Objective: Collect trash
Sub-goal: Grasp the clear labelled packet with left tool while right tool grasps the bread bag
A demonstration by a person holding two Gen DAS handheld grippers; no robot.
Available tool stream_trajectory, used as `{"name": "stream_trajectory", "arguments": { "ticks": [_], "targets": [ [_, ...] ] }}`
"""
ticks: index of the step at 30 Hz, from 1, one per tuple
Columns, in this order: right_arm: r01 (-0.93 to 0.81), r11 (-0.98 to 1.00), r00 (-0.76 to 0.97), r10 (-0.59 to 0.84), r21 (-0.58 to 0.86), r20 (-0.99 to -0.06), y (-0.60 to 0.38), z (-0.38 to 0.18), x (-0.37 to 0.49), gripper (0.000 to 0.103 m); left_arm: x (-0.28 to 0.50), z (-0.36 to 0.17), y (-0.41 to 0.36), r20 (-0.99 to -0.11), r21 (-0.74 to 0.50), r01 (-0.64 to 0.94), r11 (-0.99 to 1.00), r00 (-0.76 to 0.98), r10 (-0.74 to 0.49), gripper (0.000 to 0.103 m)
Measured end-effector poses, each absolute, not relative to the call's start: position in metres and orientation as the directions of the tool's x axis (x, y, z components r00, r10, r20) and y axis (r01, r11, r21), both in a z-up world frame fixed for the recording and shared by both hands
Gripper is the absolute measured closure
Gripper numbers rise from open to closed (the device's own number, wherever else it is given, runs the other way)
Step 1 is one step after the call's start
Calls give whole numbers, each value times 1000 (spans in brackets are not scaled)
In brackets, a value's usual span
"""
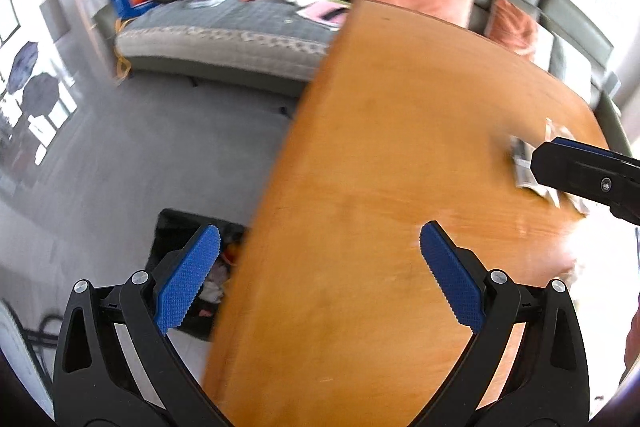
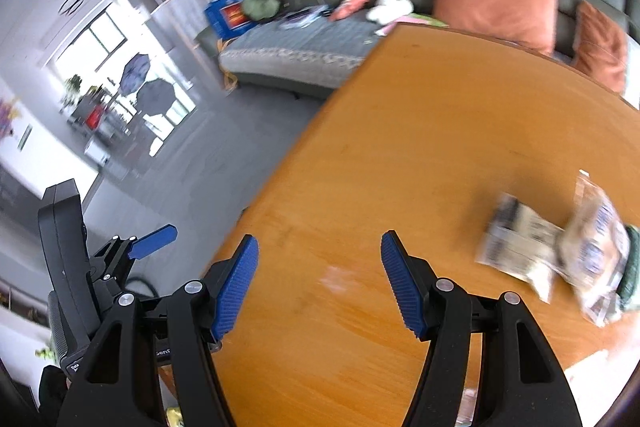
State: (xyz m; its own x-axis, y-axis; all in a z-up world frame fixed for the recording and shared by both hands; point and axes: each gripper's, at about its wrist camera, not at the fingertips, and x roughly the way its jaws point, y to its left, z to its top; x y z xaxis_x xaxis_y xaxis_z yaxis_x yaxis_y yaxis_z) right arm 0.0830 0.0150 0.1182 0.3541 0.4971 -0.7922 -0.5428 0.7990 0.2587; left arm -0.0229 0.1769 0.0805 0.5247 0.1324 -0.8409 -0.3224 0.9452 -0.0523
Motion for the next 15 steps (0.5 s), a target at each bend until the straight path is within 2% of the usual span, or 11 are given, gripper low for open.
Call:
{"name": "stream_trajectory", "arguments": {
  "ticks": [5, 10, 15],
  "targets": [
    [-465, 849, 408, 458, 252, -790, -41, 119, 94, 38, 4, 81, 134, -846, -41, -229, 973, 526, 89, 6],
    [-324, 908, 466, 399, 267, -790, -100, 115, 114, 31, 26, 78, 90, -857, -16, -145, 989, 511, 61, 6],
    [-126, 973, 491, 233, 196, -840, -143, 95, 137, 25, 45, 76, 61, -864, -12, -91, 996, 503, 35, 6]
  ]
}}
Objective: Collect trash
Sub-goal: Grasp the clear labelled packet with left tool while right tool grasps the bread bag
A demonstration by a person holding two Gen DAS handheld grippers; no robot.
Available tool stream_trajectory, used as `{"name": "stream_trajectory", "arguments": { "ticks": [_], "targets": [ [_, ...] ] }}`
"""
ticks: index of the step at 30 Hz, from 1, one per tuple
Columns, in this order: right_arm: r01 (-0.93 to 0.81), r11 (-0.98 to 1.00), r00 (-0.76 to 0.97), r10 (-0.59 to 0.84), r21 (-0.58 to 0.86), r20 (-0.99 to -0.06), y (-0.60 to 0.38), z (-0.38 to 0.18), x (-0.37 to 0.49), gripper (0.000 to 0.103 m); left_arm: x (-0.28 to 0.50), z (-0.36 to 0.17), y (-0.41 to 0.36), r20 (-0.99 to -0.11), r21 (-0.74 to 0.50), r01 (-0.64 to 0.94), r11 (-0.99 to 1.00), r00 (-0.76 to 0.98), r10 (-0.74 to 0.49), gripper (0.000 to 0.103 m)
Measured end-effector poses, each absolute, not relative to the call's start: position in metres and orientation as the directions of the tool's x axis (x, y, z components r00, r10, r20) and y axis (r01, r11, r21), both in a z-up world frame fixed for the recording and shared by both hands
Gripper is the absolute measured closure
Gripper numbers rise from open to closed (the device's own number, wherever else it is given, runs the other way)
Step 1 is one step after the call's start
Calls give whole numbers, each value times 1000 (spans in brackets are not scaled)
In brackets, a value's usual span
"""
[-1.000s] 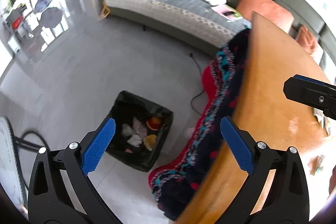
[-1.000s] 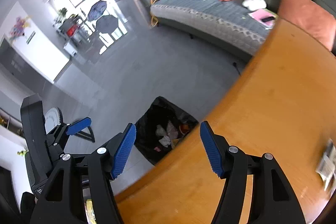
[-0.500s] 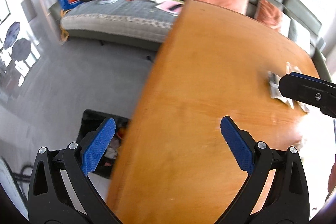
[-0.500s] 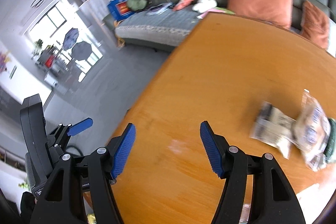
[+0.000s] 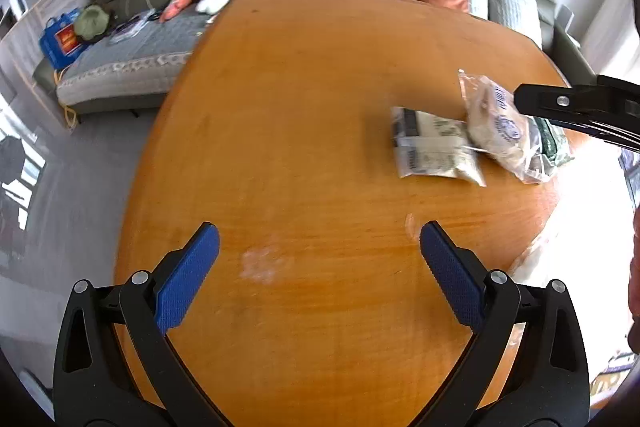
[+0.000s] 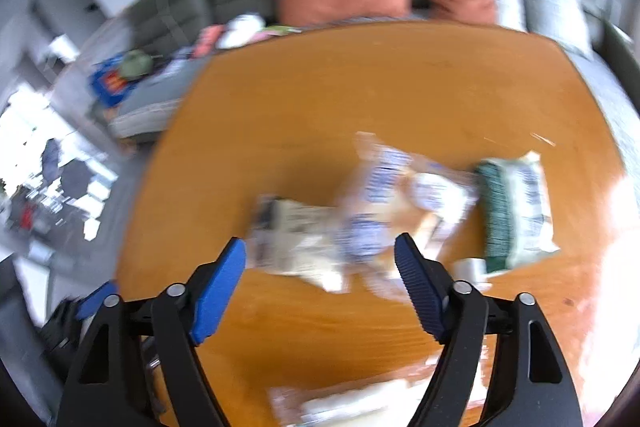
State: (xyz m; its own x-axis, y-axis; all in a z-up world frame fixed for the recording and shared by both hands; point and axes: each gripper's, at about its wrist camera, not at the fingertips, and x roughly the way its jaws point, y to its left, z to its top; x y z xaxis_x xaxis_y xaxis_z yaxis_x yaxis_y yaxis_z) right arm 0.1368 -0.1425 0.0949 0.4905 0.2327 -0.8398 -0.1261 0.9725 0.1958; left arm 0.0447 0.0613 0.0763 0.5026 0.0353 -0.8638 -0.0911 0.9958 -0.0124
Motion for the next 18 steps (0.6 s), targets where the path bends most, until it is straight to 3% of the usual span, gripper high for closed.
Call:
{"name": "stream_trajectory", "arguments": {
  "ticks": [8, 13, 18],
  "targets": [
    [5, 993, 420, 102, 114, -902, -164, 56, 170, 25, 78, 70, 37, -879, 1, -27, 1000, 476, 14, 6],
    [2, 990, 380, 131, 143, -916, -163, 47, 190, 13, 103, 60, 26, -892, 14, 13, 1000, 452, 7, 6],
    [-48, 990, 347, 139, 130, -928, -154, 41, 216, 12, 123, 52, 8, -904, -7, 47, 999, 426, -27, 6]
  ]
}}
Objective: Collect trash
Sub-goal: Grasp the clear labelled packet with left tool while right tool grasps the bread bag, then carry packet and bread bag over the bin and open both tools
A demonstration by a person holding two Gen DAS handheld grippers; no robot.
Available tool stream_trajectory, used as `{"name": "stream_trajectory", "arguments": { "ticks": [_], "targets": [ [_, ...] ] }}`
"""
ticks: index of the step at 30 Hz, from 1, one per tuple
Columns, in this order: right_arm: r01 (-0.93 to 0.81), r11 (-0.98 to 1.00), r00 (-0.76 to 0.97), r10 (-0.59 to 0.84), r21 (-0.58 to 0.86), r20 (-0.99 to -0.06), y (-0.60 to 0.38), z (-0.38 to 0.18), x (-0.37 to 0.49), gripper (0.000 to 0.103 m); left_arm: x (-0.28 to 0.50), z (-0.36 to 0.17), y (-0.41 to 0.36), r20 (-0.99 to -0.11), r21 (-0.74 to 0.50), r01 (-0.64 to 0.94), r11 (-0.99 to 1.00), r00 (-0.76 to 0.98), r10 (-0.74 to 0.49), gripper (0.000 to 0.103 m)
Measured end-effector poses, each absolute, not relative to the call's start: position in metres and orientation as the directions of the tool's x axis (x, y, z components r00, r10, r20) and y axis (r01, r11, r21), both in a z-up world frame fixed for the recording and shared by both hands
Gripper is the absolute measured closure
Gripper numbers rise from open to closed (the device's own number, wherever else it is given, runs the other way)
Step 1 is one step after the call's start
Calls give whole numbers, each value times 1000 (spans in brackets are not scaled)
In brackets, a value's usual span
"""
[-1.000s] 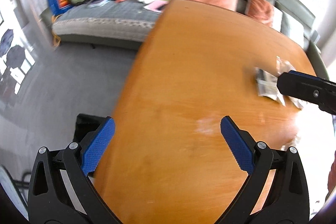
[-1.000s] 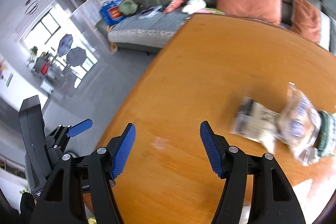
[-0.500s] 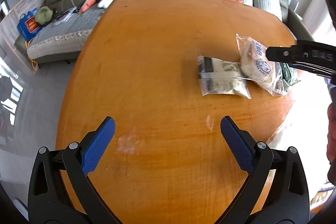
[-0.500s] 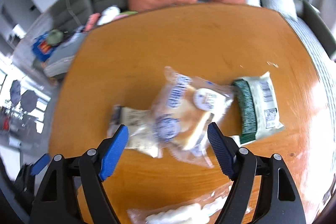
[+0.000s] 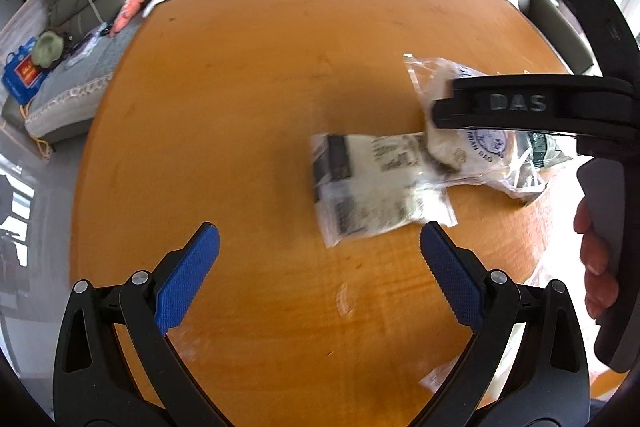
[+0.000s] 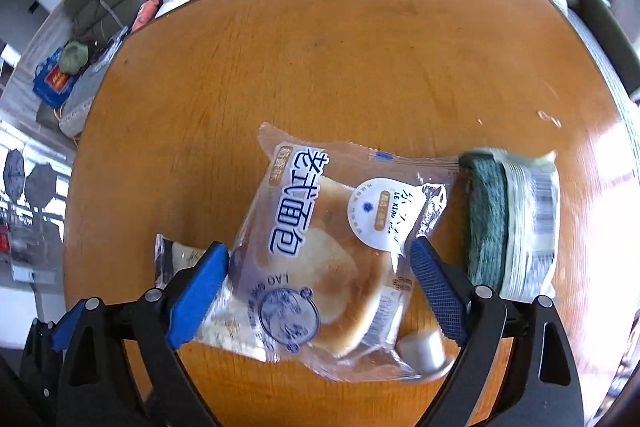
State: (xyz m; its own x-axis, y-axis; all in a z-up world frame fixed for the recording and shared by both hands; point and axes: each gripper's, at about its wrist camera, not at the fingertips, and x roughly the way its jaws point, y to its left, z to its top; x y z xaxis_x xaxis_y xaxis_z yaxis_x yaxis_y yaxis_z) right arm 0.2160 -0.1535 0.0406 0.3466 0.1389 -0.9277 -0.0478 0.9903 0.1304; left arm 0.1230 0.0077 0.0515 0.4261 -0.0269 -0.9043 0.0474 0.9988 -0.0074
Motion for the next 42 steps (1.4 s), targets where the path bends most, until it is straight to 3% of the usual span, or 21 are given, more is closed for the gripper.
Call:
{"name": "stream_trajectory", "arguments": {
  "ticks": [4, 6, 12, 20, 25, 27, 28, 29, 34, 42],
  "targets": [
    [-130, 983, 364, 165, 126, -916, -148, 51, 220, 34, 139, 44, -8, -914, -19, 74, 997, 402, -47, 6],
    [-148, 977, 387, 202, 156, -900, -154, 61, 219, 38, 145, 40, -15, -918, -12, 103, 995, 393, -51, 6],
    [-126, 973, 445, 232, 196, -865, -186, 84, 202, 38, 164, 30, -28, -939, 7, 248, 969, 334, -79, 6],
    [-100, 972, 481, 236, 214, -844, -195, 96, 199, 38, 174, 11, -38, -947, 25, 192, 981, 320, -38, 10],
    [-97, 972, 486, 236, 216, -842, -186, 97, 198, 38, 161, 15, -37, -937, -21, 182, 983, 338, -83, 29],
    [-99, 971, 488, 238, 218, -840, -186, 98, 196, 38, 155, 20, -35, -931, -56, 186, 981, 345, -118, 43],
    [-100, 971, 490, 238, 217, -839, -185, 99, 194, 38, 152, 21, -35, -930, -67, 186, 980, 343, -128, 54],
    [-101, 971, 492, 238, 217, -837, -185, 100, 193, 38, 149, 22, -35, -928, -86, 191, 978, 341, -148, 56],
    [-120, 965, 493, 261, 232, -830, -181, 106, 186, 38, 135, 30, -22, -908, -216, 178, 960, 325, -265, 57],
    [-203, 955, 487, 290, 216, -824, -138, 116, 165, 38, 86, 51, 16, -888, -185, 96, 978, 410, -208, 57]
  ]
}}
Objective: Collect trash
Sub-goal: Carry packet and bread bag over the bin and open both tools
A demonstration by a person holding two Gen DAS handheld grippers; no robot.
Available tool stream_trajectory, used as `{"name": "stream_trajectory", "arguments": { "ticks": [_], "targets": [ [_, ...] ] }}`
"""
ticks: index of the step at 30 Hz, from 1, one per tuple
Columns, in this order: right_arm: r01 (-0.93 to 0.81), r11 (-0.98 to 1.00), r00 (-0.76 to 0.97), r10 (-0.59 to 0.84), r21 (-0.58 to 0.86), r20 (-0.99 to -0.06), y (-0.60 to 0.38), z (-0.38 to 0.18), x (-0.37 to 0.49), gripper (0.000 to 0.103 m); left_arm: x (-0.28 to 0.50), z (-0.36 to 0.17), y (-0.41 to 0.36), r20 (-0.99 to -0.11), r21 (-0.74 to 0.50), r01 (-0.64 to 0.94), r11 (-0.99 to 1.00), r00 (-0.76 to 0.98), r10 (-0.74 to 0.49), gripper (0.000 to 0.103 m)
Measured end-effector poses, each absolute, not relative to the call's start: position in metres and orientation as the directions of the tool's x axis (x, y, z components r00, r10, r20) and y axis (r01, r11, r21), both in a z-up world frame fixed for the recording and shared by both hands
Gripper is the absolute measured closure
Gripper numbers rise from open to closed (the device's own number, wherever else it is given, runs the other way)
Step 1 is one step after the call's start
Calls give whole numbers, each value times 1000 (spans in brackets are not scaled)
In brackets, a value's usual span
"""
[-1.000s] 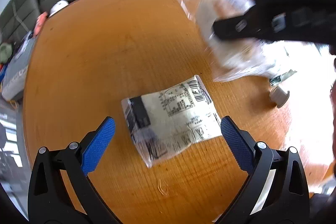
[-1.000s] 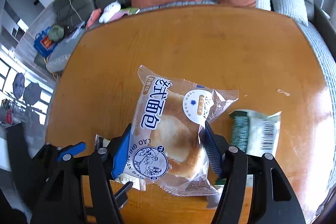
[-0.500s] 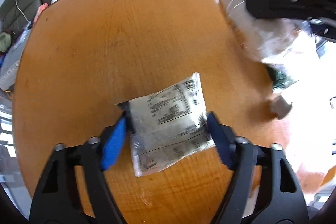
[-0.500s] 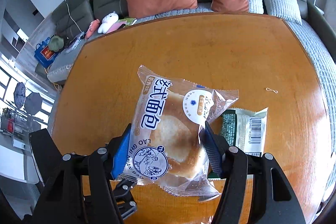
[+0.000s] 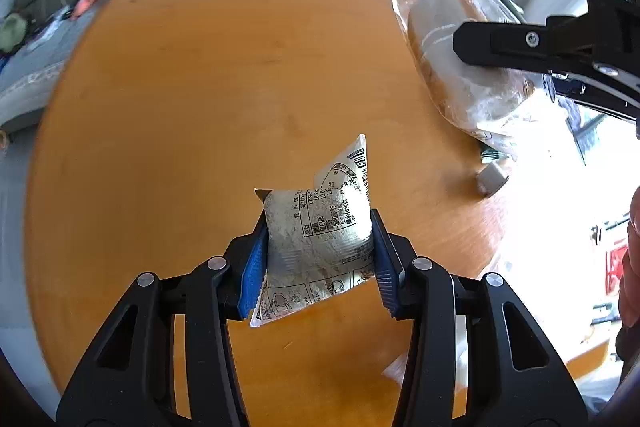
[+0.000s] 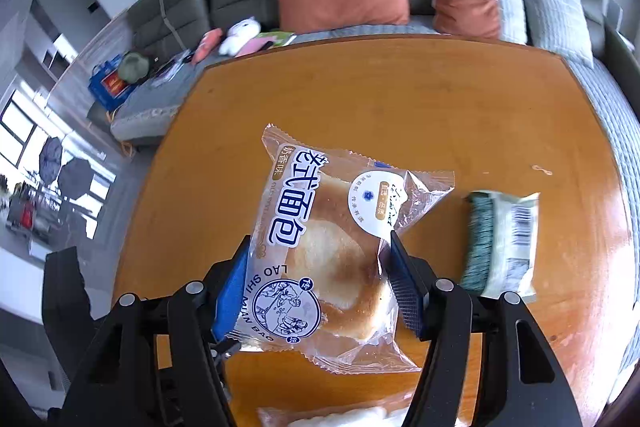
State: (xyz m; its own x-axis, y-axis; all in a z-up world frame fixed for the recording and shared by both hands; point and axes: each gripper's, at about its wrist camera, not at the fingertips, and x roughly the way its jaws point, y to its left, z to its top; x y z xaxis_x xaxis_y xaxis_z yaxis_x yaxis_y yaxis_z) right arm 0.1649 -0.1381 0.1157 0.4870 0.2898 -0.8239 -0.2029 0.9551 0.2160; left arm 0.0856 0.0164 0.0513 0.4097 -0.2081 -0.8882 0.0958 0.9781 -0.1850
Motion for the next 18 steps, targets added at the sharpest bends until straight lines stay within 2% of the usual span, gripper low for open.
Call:
{"name": "stream_trajectory", "arguments": {
  "ticks": [5, 18],
  "targets": [
    [-279, 937, 456, 322, 210, -830, -91, 114, 150, 38, 55, 61, 45, -879, -171, 26, 985, 447, -165, 57],
    [-501, 841, 338, 407, 204, -848, 64, 98, 111, 38, -27, 62, 190, -878, -155, -240, 958, 478, -22, 57]
  ]
}}
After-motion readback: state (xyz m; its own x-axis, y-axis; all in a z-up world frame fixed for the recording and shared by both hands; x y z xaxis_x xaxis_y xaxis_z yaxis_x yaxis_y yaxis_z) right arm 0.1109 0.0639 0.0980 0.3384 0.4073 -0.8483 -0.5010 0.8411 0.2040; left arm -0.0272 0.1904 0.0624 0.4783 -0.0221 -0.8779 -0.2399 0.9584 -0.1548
